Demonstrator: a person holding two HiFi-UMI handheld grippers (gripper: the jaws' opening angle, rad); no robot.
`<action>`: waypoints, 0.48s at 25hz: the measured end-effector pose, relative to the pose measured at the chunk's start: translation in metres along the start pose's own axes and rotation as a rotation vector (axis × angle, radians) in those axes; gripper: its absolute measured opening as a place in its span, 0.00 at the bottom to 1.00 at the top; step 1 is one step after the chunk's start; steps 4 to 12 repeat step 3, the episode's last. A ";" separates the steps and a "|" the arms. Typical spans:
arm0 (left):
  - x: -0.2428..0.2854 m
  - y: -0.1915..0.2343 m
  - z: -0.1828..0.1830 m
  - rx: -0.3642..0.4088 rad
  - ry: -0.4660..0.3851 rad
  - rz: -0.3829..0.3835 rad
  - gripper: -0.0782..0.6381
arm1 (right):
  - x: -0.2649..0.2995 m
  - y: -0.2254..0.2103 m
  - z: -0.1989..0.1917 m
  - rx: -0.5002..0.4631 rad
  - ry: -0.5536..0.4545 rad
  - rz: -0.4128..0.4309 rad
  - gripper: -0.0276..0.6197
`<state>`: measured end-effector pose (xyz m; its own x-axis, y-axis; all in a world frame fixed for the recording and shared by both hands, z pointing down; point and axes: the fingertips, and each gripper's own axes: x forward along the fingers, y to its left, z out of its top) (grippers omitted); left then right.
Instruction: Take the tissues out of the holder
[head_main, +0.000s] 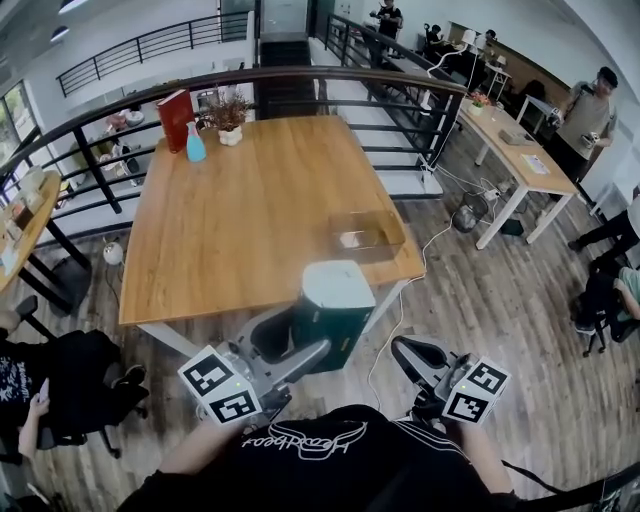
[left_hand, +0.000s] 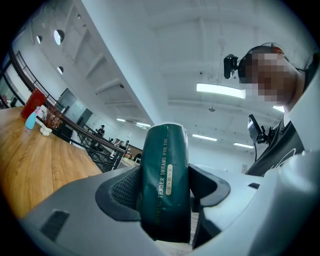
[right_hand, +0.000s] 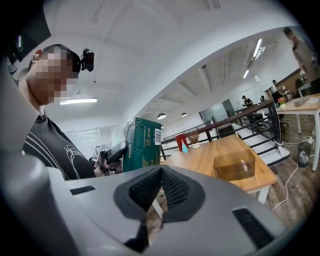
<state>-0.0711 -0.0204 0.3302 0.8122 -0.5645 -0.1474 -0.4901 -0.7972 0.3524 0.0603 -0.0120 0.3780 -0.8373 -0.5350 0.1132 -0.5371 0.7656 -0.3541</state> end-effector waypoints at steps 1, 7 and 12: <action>0.000 0.001 0.000 -0.001 0.002 0.002 0.53 | 0.002 -0.001 0.002 0.000 -0.002 0.002 0.07; 0.001 0.004 0.000 -0.002 0.006 0.010 0.53 | 0.005 -0.001 0.005 -0.002 -0.005 0.009 0.07; 0.001 0.004 0.000 -0.002 0.006 0.010 0.53 | 0.005 -0.001 0.005 -0.002 -0.005 0.009 0.07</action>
